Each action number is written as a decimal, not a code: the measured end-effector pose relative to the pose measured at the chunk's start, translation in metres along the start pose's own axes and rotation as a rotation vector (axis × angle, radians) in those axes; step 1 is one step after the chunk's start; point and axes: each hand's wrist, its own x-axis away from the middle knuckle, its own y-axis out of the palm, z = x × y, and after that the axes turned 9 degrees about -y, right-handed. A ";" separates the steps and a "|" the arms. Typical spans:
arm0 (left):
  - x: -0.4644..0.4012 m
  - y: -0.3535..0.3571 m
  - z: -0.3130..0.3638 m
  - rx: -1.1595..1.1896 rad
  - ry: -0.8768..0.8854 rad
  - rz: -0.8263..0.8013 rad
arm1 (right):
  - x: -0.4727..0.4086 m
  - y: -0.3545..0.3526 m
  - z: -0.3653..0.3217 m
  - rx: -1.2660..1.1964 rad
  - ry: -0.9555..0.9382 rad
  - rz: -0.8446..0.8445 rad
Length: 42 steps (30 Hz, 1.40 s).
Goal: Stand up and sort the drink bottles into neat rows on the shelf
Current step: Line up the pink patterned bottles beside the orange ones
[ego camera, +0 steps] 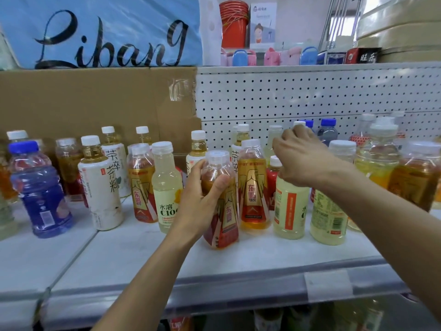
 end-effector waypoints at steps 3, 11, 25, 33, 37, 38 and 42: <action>-0.001 0.001 -0.002 -0.002 0.008 0.009 | -0.002 0.011 -0.021 -0.217 -0.038 0.244; 0.001 0.003 -0.002 0.037 0.013 0.017 | -0.021 0.050 -0.054 -0.876 0.173 0.424; 0.027 0.007 -0.011 0.175 -0.134 -0.013 | 0.014 0.071 -0.053 -1.388 0.087 0.442; 0.059 -0.015 -0.010 0.268 -0.170 0.106 | 0.027 0.062 -0.074 -1.548 -0.034 0.519; 0.076 -0.052 -0.007 0.259 -0.142 0.146 | 0.027 0.052 -0.105 -1.563 -0.074 0.564; 0.079 -0.064 -0.006 0.262 -0.136 0.159 | 0.026 0.048 -0.116 -1.559 -0.091 0.575; 0.091 -0.120 -0.007 0.249 -0.117 0.177 | 0.021 0.023 -0.168 -1.613 -0.143 0.615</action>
